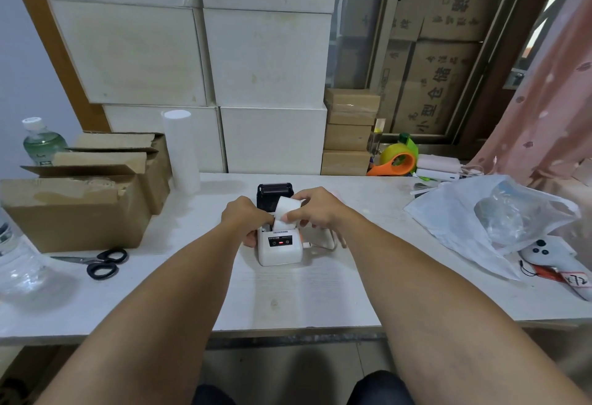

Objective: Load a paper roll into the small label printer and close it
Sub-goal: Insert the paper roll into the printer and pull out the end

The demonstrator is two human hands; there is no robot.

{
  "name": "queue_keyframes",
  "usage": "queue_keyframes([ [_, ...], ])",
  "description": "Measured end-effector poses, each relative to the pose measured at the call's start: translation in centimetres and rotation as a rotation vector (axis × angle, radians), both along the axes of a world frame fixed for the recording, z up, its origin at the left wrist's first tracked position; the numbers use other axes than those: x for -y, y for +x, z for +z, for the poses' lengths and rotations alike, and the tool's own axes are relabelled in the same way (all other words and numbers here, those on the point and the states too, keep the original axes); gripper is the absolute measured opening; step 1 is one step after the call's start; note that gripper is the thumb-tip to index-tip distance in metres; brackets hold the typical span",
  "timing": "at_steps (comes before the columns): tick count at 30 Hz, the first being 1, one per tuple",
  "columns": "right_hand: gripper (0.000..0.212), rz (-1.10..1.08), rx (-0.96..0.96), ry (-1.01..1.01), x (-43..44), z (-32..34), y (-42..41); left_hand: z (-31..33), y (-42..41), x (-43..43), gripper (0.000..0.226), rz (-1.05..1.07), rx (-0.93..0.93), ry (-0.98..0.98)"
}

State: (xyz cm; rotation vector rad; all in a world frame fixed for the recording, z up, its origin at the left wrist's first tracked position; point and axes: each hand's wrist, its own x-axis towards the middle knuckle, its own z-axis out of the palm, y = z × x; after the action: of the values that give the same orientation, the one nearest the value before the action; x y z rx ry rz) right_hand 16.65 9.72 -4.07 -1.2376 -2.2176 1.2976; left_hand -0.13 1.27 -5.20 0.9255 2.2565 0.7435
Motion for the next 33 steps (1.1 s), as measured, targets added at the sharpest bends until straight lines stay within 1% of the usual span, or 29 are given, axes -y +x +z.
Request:
queue_keyframes([
  [4,0.04,0.005,0.01,0.004,-0.2,0.1,0.1,0.2,0.4,-0.2,0.025,-0.022,-0.008,-0.015],
  [8,0.04,-0.032,-0.051,-0.031,-0.7,-0.5,0.2,-0.1,0.3,-0.4,0.046,-0.028,0.063,-0.022],
  [9,0.041,-0.04,-0.058,-0.036,-0.8,-0.7,0.2,-0.2,0.2,-0.4,0.048,-0.027,0.074,-0.022],
  [12,0.045,-0.038,-0.037,-0.051,-1.0,-1.2,0.2,-0.2,0.1,-0.5,0.043,-0.02,0.077,-0.005],
  [16,0.041,-0.001,-0.043,-0.068,-0.6,-1.0,0.1,-0.2,0.2,-0.6,0.023,-0.031,-0.018,0.034],
  [20,0.038,0.068,-0.025,-0.069,-0.4,-0.8,-0.5,-0.3,0.2,-0.3,0.02,-0.026,-0.087,0.051],
  [23,0.038,0.091,-0.023,-0.068,-0.4,-0.7,-1.3,-0.3,-0.4,-0.4,0.01,-0.022,-0.035,0.039],
  [25,0.037,0.086,0.019,-0.06,-0.5,-0.6,-1.6,-0.6,-1.0,-0.4,0.009,-0.008,0.032,0.047],
  [26,0.038,0.083,0.031,-0.076,-0.5,-0.5,-1.7,-0.8,-1.2,-0.4,0.011,-0.008,0.054,0.055],
  [28,0.041,0.075,-0.005,-0.193,-0.7,0.0,-1.7,-0.8,-1.1,-0.3,0.014,-0.025,0.06,0.063],
  [30,0.033,0.074,-0.038,-0.331,-0.9,0.9,-1.6,-0.5,-0.9,-0.1,0.01,-0.041,0.037,0.046],
  [31,0.027,0.091,-0.02,-0.365,-1.0,1.3,-1.6,-0.4,-0.7,0.0,0.011,-0.043,0.03,0.037],
  [33,0.025,0.148,0.037,-0.375,-1.0,1.6,-1.5,-0.2,-0.6,0.1,0.012,-0.043,0.031,0.035],
])
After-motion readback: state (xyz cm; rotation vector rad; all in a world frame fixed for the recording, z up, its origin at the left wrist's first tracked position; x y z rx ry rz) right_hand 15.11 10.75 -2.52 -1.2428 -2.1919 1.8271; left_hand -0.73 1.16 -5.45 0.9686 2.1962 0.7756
